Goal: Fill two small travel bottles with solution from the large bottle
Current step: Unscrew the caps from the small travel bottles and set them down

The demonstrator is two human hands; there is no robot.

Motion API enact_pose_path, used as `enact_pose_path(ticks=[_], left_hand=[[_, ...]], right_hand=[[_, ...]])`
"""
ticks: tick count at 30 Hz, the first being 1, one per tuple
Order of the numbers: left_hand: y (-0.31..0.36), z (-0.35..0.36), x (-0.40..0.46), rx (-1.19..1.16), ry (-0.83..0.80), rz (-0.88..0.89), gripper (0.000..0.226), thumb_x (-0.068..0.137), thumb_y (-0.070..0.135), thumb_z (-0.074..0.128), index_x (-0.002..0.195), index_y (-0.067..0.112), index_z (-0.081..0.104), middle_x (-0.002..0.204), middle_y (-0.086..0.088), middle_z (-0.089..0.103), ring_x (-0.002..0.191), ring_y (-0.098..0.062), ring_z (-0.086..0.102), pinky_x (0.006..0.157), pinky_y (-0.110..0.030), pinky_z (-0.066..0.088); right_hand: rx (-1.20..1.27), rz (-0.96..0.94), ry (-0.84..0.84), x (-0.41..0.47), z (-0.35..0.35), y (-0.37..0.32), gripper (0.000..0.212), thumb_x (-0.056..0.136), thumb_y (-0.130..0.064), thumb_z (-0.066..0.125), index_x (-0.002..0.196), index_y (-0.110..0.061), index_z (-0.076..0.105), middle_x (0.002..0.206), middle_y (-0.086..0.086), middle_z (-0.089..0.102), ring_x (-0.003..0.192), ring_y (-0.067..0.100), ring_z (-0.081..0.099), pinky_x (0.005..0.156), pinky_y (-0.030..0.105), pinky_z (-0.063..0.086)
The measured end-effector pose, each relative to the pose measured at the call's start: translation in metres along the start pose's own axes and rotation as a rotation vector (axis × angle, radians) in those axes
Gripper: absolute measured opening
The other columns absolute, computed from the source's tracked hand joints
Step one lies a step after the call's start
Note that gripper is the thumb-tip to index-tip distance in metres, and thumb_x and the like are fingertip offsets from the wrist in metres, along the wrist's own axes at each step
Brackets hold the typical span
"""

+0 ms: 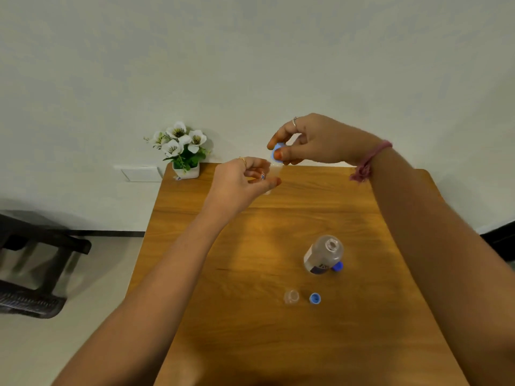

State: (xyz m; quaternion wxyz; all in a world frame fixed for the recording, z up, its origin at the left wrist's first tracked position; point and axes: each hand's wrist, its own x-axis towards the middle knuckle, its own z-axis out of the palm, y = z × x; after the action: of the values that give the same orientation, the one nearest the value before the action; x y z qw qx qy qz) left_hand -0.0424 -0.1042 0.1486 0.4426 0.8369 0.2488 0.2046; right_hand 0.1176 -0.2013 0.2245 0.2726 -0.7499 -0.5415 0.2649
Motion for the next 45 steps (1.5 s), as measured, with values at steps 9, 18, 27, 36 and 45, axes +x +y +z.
enact_pose_path(ticks=[9, 18, 27, 36, 45], left_hand=[[0.002, -0.001, -0.005, -0.009, -0.013, 0.080, 0.040, 0.074, 0.031, 0.081, 0.106, 0.010, 0.069, 0.096, 0.000, 0.070, 0.092, -0.012, 0.065, 0.083, -0.030, 0.057], [0.013, 0.023, -0.008, -0.048, -0.007, 0.118, 0.040, 0.074, 0.031, 0.081, 0.106, 0.011, 0.068, 0.094, 0.003, 0.068, 0.090, -0.010, 0.064, 0.079, -0.018, 0.053], [0.031, 0.066, -0.009, -0.028, -0.039, 0.083, 0.041, 0.073, 0.033, 0.082, 0.107, 0.015, 0.067, 0.093, 0.006, 0.067, 0.089, -0.008, 0.063, 0.077, -0.019, 0.054], [0.048, 0.122, -0.016, -0.123, 0.014, -0.039, 0.038, 0.070, 0.028, 0.084, 0.101, 0.028, 0.061, 0.088, 0.019, 0.060, 0.084, 0.006, 0.057, 0.065, 0.000, 0.045], [0.062, 0.182, -0.081, -0.224, -0.096, -0.117, 0.039, 0.071, 0.028, 0.084, 0.093, 0.039, 0.054, 0.092, 0.018, 0.066, 0.086, 0.005, 0.063, 0.072, -0.014, 0.052]], right_hand=[[-0.262, 0.090, -0.155, 0.001, -0.008, -0.020, 0.033, 0.080, -0.032, 0.072, 0.110, -0.025, 0.060, 0.103, -0.004, 0.063, 0.070, 0.004, 0.064, 0.048, 0.011, 0.049], [-0.260, 0.144, -0.059, -0.018, -0.016, -0.011, 0.050, 0.075, -0.042, 0.074, 0.118, -0.024, 0.056, 0.103, -0.007, 0.061, 0.068, 0.001, 0.063, 0.048, 0.010, 0.048], [-0.371, 0.186, -0.087, -0.051, -0.036, 0.014, 0.050, 0.077, -0.054, 0.065, 0.115, -0.022, 0.060, 0.094, -0.008, 0.067, 0.059, 0.003, 0.064, 0.051, 0.013, 0.047], [-0.152, -0.005, 0.116, -0.113, -0.063, 0.078, 0.029, 0.081, -0.024, 0.071, 0.108, -0.032, 0.065, 0.105, -0.015, 0.063, 0.096, 0.005, 0.059, 0.080, 0.017, 0.046], [0.562, 0.329, 0.650, -0.192, 0.065, 0.202, 0.030, 0.075, -0.015, 0.078, 0.100, -0.022, 0.062, 0.096, -0.002, 0.069, 0.088, 0.010, 0.066, 0.077, 0.025, 0.053]])
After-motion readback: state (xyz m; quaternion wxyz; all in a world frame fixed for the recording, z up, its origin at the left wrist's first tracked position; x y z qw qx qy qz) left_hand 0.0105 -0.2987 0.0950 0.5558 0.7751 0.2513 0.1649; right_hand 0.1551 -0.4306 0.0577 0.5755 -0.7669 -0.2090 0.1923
